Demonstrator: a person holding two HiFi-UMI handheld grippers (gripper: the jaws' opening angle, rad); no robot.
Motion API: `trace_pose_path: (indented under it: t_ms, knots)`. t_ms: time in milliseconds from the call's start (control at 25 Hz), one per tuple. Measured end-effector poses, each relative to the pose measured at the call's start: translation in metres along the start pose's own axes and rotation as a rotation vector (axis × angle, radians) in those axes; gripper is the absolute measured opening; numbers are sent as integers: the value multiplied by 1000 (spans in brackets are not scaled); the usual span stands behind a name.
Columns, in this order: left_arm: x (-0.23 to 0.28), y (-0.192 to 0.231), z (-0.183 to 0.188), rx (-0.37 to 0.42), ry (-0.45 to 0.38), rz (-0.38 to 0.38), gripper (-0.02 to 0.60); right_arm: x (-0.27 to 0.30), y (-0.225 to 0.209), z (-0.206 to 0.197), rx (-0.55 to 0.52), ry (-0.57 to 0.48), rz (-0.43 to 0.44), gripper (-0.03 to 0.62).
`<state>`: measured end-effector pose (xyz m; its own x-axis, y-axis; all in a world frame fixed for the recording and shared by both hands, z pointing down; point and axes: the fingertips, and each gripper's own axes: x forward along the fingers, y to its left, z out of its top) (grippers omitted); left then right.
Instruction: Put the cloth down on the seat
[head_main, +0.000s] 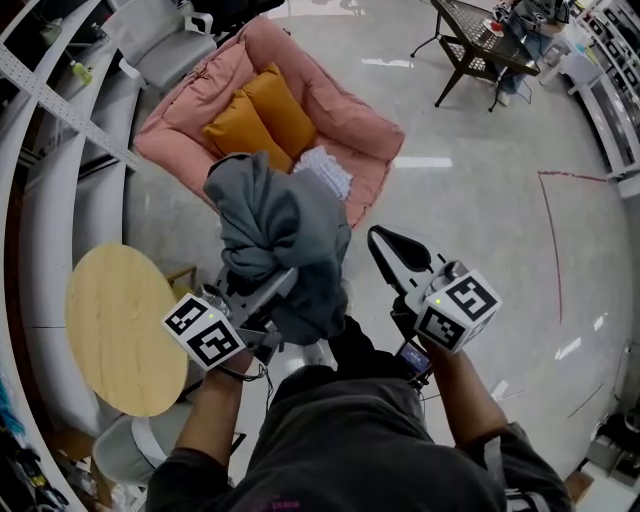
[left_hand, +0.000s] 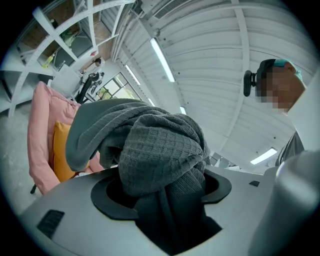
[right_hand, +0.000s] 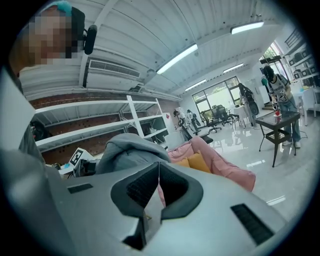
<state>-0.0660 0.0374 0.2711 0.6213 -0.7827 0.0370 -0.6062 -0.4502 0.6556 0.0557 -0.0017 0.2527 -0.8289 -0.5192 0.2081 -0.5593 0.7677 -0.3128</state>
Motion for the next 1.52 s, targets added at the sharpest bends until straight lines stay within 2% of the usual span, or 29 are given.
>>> trace_pose_path:
  t_ms: [360,680,840,1120,1520]
  knots:
    - [80,59,1,-71,-12,102,342,40,-76,1,24,68,56,17]
    - [139,129,-13,-220,-63,215,342,70,-139,-3,45,130,103,17]
    - [161,156,-24,-235,-53,263,342,82,-166,-11,53,160,124,17]
    - [185,205,-52,-279,-47,338,342,110,-195,-37,65,205,149,17]
    - [193,282,-95,-380,-32,436,342,164,-220,-92,58,285,156,17]
